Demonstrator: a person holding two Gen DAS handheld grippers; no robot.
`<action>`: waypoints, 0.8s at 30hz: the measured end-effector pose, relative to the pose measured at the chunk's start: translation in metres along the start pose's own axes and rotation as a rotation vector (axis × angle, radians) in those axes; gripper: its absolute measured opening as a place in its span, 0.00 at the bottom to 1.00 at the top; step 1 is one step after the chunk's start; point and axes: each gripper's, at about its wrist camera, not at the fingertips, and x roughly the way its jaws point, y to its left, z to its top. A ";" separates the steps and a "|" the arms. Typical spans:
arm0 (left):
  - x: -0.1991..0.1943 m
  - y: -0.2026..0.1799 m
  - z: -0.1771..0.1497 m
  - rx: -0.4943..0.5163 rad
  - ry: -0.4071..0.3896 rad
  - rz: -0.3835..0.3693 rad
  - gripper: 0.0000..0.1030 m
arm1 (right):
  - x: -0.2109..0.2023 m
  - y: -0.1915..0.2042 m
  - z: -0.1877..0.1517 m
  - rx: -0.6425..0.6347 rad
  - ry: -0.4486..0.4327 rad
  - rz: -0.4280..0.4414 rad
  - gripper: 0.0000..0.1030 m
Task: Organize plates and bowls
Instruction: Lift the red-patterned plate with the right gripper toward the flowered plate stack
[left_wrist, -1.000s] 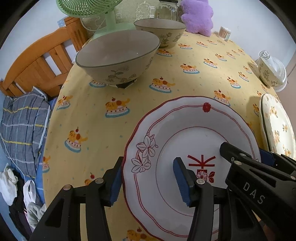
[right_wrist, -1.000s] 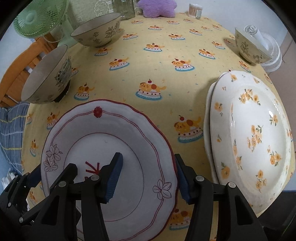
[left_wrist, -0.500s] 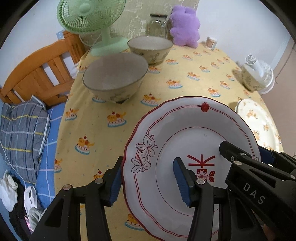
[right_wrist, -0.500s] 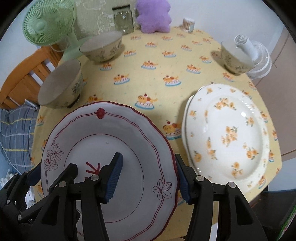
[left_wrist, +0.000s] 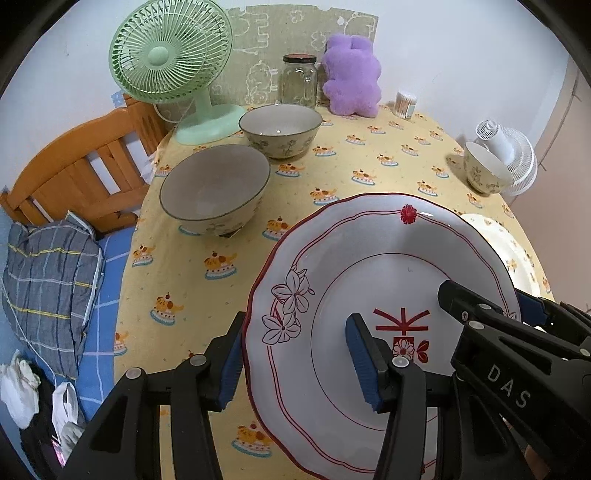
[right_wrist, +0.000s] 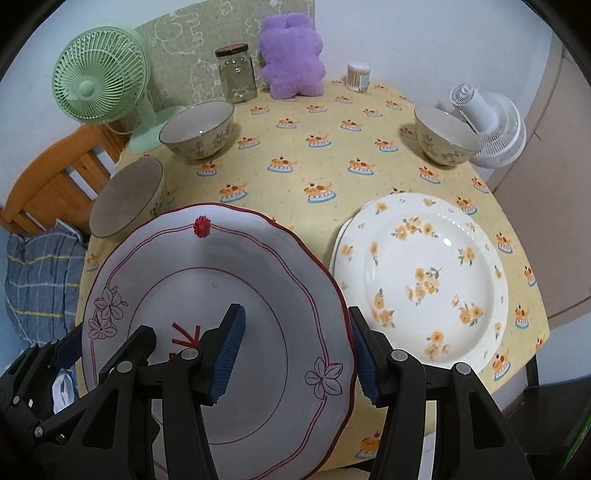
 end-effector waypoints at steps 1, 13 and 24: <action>0.000 -0.004 0.002 -0.003 0.000 0.007 0.52 | 0.000 -0.002 0.001 -0.004 -0.001 0.006 0.57; -0.001 -0.059 0.017 -0.055 0.003 0.043 0.52 | -0.001 -0.054 0.025 -0.057 0.007 0.046 0.57; 0.017 -0.120 0.022 -0.076 0.044 0.031 0.52 | 0.011 -0.116 0.035 -0.069 0.051 0.030 0.57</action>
